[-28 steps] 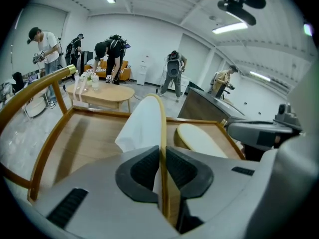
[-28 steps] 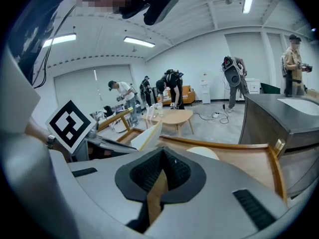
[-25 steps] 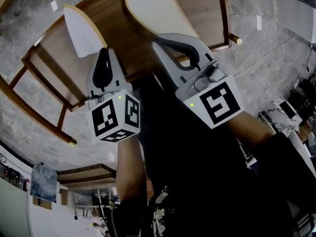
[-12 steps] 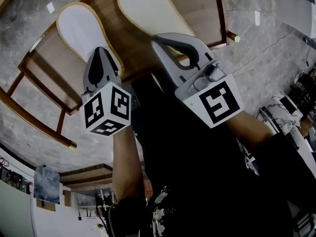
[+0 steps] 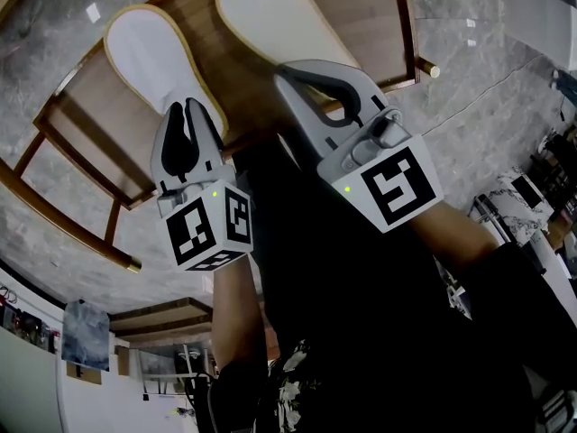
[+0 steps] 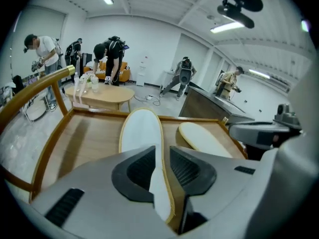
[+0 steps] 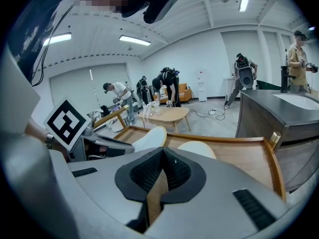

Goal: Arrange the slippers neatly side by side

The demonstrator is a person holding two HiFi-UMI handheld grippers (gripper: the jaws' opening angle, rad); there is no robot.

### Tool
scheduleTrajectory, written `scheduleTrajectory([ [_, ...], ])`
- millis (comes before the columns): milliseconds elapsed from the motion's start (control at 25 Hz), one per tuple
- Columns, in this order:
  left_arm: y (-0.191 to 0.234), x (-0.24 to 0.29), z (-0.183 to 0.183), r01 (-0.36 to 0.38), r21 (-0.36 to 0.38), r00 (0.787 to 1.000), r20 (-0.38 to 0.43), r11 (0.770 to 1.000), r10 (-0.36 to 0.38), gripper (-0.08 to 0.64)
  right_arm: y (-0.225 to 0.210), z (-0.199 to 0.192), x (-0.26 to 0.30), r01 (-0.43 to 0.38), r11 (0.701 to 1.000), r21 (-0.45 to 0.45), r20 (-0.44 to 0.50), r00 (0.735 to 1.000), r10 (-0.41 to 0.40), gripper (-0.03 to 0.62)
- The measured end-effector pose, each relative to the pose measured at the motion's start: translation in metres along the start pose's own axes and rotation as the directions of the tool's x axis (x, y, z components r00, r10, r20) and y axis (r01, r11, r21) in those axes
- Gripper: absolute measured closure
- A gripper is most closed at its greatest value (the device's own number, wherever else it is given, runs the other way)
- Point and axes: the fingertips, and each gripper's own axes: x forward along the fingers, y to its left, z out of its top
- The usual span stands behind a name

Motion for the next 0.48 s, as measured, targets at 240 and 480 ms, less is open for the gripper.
scheduleTrajectory([
  [240,0.032,0.003,0.043,-0.076,0.124,0.995,0.072,0.989,0.067,0.423,0.0,-0.001,-0.001,-0.002,1.0,0.001,-0.004,1.0,0.002,0.595],
  [480,0.046,0.027,0.042,-0.068,0.106,0.998,0.013,0.992,0.067,0.441,0.001,-0.003,-0.001,-0.002,1.0,0.001,-0.007,1.0,0.002,0.595],
])
